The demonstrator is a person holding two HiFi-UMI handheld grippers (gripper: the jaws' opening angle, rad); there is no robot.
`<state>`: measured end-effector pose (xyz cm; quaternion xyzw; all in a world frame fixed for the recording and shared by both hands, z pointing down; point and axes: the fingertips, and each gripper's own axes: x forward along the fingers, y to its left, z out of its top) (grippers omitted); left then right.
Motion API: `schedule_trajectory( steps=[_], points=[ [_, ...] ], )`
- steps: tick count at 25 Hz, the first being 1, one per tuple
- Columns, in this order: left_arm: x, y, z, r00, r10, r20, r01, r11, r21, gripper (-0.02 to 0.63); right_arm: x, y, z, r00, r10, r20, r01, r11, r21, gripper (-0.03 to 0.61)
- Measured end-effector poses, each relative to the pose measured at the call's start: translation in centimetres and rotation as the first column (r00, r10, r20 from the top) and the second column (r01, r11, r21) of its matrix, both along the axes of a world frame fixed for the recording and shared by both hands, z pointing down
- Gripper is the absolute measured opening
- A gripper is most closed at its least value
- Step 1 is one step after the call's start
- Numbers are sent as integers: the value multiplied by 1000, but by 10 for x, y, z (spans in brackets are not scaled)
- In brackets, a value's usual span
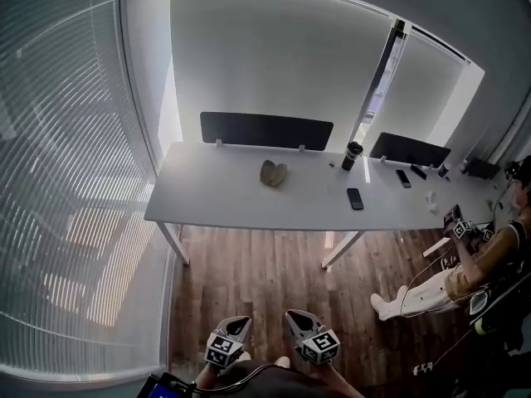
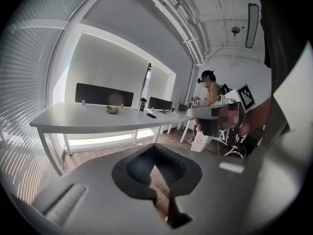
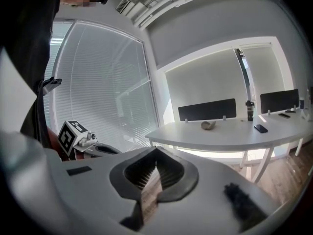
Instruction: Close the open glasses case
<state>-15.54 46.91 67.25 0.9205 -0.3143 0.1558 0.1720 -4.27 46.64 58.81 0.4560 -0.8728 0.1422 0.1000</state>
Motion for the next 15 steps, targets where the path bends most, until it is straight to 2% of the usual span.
schedule_trajectory(
  steps=[3,8,13,15],
  points=[
    [-9,-3,-5,999,34,-8,-34,999,7,6,-13,-1,-6,1000,11,0,-11,1000,5,8],
    [-20,0,2,997,65,-28,-65,998,-8,6,-17,14,5,996,85,-14,-85,995,-57,8],
    [-22,-1,0,996,58,-74,-57,998,5,6,-14,22,15,997,76,-34,-78,994,-73,6],
    [-23,4,3,996,62,-66,-62,998,6,6,-13,22,17,996,82,-25,-84,994,-71,6]
  ],
)
